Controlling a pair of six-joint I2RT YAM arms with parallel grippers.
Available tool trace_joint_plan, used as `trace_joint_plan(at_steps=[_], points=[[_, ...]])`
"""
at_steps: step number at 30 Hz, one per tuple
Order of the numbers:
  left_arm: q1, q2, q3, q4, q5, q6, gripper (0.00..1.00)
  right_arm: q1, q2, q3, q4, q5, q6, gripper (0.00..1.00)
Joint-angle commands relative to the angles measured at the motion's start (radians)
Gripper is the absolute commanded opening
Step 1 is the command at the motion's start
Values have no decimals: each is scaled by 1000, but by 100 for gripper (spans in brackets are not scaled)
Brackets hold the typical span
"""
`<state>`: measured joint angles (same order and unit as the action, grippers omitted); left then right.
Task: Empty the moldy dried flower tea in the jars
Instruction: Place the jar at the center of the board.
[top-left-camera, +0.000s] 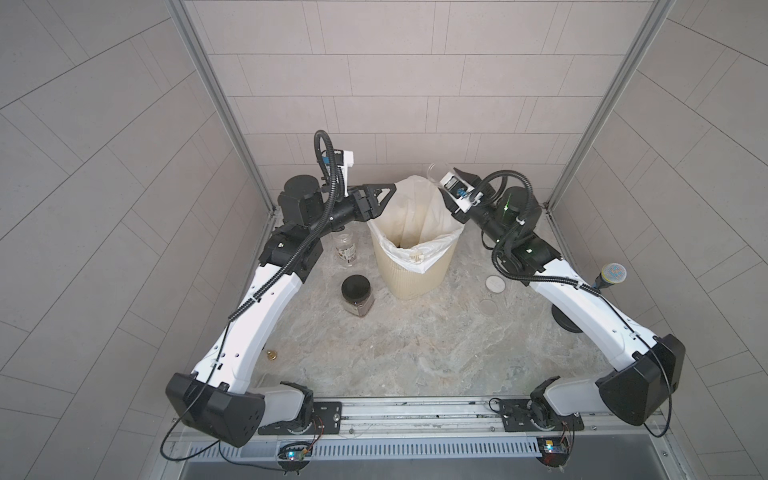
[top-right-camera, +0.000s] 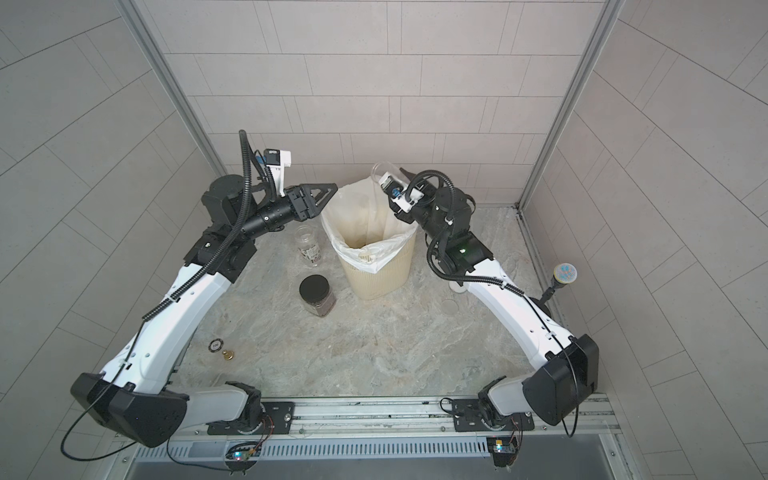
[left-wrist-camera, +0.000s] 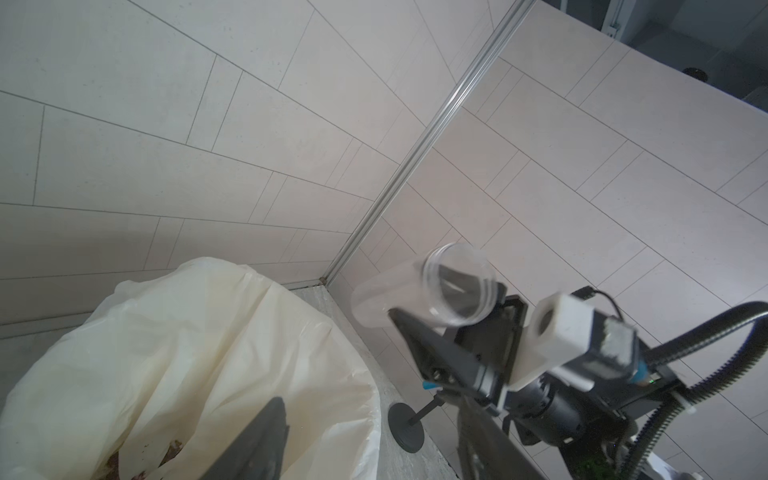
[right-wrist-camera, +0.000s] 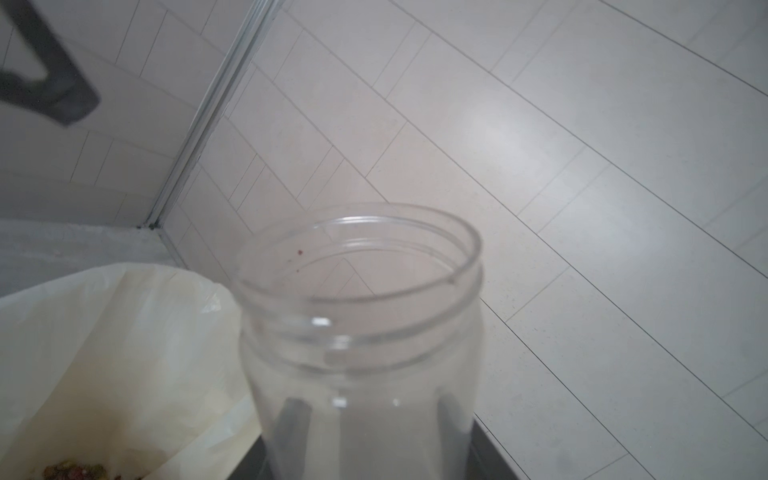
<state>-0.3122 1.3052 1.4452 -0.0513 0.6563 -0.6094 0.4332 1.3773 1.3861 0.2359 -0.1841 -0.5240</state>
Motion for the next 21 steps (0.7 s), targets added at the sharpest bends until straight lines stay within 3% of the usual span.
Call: trace_joint_plan(at_steps=[1,9,21], points=[[19,-28,-34,26,0,7,68,-66,-34,30,87,-67,309,51],[85,-65,-121,43,8,-6,68,-290,-6,-54,233,-46,750,51],[162,-128,-240,31,18,-1,67,-361,120,-346,522,-31,816,51]])
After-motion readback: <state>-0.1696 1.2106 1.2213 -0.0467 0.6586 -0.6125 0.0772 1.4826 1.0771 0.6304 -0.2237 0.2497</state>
